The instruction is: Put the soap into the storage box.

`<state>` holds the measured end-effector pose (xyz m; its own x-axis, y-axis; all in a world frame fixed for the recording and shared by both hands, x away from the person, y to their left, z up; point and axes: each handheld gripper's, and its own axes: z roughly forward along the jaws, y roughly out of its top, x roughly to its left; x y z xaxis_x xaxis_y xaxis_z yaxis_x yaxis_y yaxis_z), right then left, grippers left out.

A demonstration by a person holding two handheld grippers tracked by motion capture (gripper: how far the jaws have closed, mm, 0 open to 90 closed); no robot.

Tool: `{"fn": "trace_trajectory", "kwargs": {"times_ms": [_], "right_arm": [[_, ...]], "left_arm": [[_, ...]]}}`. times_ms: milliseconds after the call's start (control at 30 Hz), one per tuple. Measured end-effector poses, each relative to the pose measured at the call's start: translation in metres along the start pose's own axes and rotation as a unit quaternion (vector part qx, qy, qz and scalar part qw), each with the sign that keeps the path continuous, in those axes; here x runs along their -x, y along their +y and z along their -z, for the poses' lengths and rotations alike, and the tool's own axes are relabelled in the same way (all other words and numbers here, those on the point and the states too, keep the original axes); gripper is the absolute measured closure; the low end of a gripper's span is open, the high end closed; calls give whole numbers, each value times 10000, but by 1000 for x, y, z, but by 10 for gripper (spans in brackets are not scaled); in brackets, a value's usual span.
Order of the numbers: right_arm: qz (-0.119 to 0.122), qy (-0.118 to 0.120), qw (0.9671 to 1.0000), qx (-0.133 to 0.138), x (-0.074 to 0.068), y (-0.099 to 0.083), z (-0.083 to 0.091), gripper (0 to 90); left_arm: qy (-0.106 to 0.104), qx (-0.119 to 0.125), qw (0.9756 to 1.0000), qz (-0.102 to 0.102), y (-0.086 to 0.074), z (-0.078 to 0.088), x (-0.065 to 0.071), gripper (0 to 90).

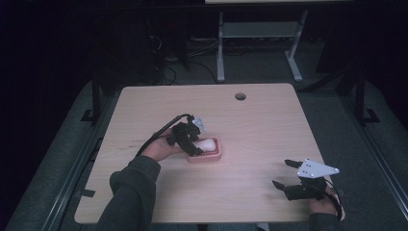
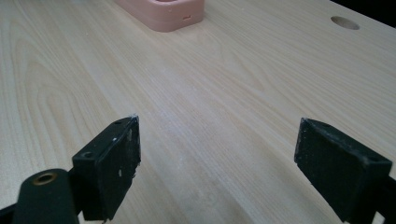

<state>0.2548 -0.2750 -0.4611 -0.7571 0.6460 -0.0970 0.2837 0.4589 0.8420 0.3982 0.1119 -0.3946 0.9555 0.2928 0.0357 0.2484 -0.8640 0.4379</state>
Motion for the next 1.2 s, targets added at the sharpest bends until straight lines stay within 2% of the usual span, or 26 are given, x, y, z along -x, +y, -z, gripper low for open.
{"fn": "trace_trajectory", "kwargs": {"times_ms": [367,567,833,1000,1033,1167,1200], "right_arm": [[54,-43,10000,-45,0,1,-1,137],[51,-47,10000,-62,0,0,-2,137],[45,-78,9999,-102,-1,0,-1,137],[61,-98,9999,-115,-1,1,-2,137],[55,-102,9999,-118,-1,1,-1,137],[55,-110,9999,-117,0,0,-1,137],[53,-115,9998,-124,-1,0,-1,138]], "left_arm": [[11,42,10000,69,-15,8,7,385],[104,83,9999,106,-21,12,11,369],[100,146,9997,181,-31,18,15,354],[118,143,9997,151,-35,22,16,344],[100,152,9996,200,-36,23,17,341],[125,149,9997,159,-39,24,18,336],[105,163,9996,207,-42,24,20,334]]}}
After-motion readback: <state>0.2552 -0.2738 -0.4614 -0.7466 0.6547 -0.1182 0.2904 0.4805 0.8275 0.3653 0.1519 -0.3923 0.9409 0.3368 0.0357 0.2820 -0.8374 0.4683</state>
